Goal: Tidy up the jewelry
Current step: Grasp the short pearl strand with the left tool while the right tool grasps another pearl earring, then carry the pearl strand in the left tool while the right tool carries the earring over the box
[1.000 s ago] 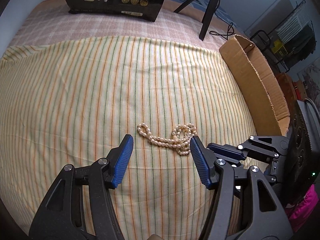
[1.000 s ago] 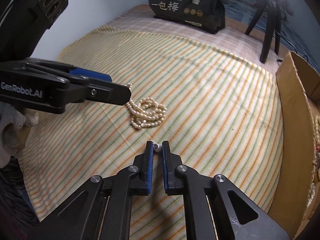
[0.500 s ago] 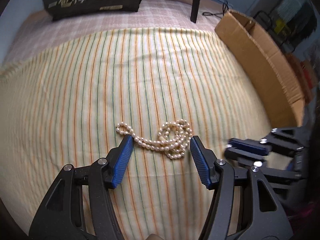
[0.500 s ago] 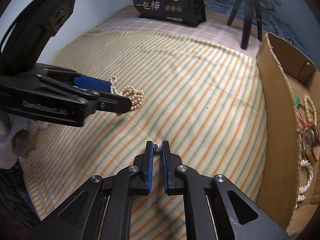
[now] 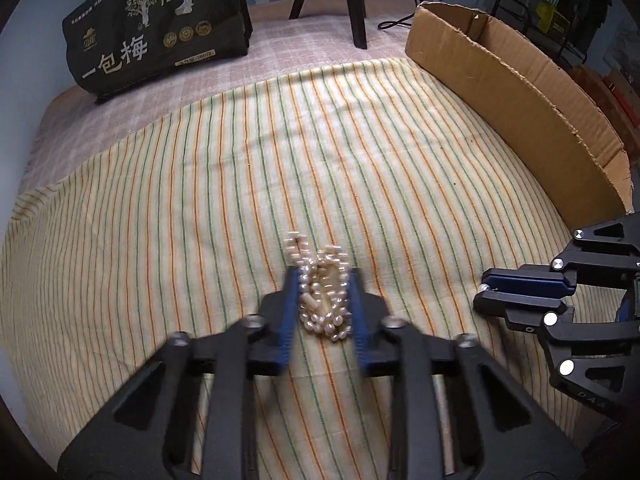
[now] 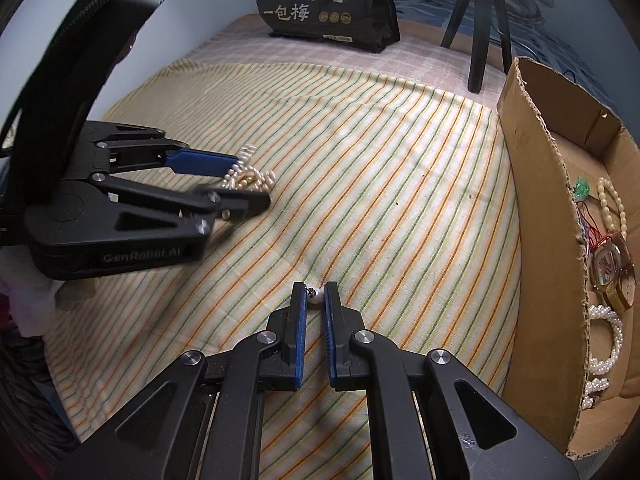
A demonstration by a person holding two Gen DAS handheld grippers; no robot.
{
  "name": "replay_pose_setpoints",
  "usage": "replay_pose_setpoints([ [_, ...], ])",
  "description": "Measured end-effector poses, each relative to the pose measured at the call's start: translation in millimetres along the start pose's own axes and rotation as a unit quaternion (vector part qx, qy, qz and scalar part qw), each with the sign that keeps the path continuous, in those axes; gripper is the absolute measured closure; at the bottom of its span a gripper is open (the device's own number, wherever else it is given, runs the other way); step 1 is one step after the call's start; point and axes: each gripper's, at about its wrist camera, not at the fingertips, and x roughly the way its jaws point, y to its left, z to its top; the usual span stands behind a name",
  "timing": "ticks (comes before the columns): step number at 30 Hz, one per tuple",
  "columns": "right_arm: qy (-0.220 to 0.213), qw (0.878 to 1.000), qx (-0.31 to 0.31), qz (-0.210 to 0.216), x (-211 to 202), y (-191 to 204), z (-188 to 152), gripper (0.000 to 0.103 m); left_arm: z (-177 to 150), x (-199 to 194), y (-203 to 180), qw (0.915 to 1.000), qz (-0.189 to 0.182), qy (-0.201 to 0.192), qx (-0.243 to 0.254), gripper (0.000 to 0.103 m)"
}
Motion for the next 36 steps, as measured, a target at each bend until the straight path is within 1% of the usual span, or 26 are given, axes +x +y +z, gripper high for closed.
replay_pose_setpoints([
  [3, 0.0, 1.0, -0.003, -0.005, -0.7, 1.6, -0.1, 0.096, -0.4, -3.2, 0.3, 1.0, -0.002, -0.003, -0.004, 0.092],
  [5, -0.001, 1.0, -0.003, -0.007, -1.3, 2.2, 0.2, 0.096, 0.1, -8.0, 3.1, 0.9998, -0.011, -0.007, -0.015, 0.097],
  [13, -0.011, 1.0, -0.007, -0.017, -12.7, 8.6, 0.6, 0.096, 1.8, -43.3, 13.3, 0.9975, -0.035, -0.042, -0.045, 0.097],
  [17, -0.022, 1.0, -0.008, -0.02, -25.2, 11.9, 1.2, 0.096, 4.7, -61.7, 22.4, 0.995, -0.046, -0.061, -0.063, 0.097],
  [22, -0.038, 0.999, -0.006, -0.021, -44.4, 15.0, -1.2, 0.096, 8.0, -82.0, 27.1, 0.9922, -0.057, -0.084, -0.072, 0.097],
  [29, -0.073, 0.997, -0.001, -0.021, -81.1, 13.7, -0.6, 0.096, 14.3, -107.3, 14.1, 0.9879, -0.081, -0.114, -0.067, 0.097],
  [36, -0.116, 0.992, 0.022, -0.035, -122.0, -5.3, -2.5, 0.096, 26.6, -123.2, -8.1, 0.9841, -0.101, -0.136, -0.053, 0.097],
])
